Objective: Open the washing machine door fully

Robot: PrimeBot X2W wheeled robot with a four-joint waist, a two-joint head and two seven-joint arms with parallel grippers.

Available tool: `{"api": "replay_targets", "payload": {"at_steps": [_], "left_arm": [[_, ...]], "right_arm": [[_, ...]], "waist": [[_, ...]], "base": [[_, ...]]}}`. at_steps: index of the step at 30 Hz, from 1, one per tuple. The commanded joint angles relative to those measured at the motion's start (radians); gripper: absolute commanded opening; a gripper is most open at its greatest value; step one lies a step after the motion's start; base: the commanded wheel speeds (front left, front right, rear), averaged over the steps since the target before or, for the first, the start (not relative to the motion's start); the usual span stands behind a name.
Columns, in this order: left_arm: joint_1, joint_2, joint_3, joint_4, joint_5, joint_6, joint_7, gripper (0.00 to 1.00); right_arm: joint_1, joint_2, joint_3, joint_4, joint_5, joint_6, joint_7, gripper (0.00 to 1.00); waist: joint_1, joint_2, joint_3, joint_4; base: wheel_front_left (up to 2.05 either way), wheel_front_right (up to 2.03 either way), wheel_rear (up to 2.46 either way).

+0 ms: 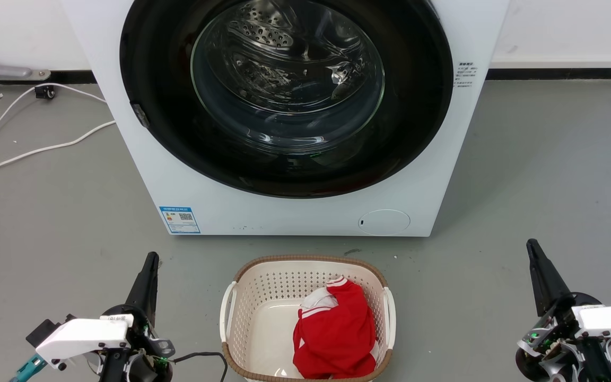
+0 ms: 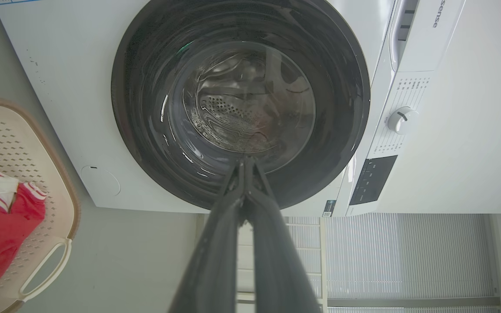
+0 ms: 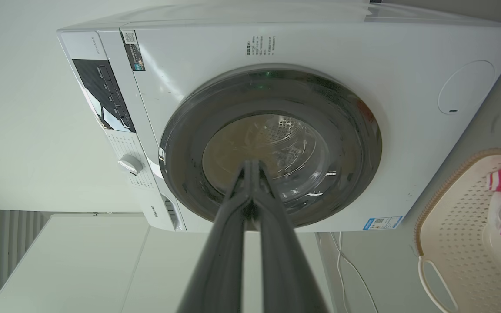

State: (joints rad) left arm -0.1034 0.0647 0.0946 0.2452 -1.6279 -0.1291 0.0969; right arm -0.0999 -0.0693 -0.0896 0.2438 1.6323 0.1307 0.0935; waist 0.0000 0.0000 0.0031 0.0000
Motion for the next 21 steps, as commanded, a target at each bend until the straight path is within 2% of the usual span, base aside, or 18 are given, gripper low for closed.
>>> {"api": "replay_targets", "payload": {"at_steps": [1, 11, 12, 21], "left_arm": [[-0.008, -0.001, 0.001, 0.001, 0.005, -0.003, 0.004, 0.00], [-0.008, -0.002, 0.004, 0.001, 0.005, -0.003, 0.005, 0.00], [-0.005, -0.002, 0.002, -0.002, 0.007, -0.003, 0.003, 1.00], [0.011, -0.006, -0.022, -0.014, 0.026, 0.000, -0.030, 1.00]], "right_arm": [[-0.014, 0.003, -0.003, 0.002, -0.006, 0.000, 0.004, 0.00], [-0.014, 0.005, -0.006, 0.002, -0.007, 0.000, 0.005, 0.00], [-0.011, 0.005, -0.004, -0.001, -0.009, 0.000, 0.003, 1.00], [0.021, 0.006, 0.020, -0.019, -0.011, 0.000, -0.031, 1.00]], "waist": [[0.0000, 0.0000, 0.000, 0.000], [0.0000, 0.0000, 0.000, 0.000], [0.0000, 0.0000, 0.000, 0.000], [0.0000, 0.0000, -0.001, 0.001]], "base": [[0.00, 0.00, 0.00], [0.00, 0.00, 0.00], [0.00, 0.00, 0.00], [0.00, 0.00, 0.00]]}}
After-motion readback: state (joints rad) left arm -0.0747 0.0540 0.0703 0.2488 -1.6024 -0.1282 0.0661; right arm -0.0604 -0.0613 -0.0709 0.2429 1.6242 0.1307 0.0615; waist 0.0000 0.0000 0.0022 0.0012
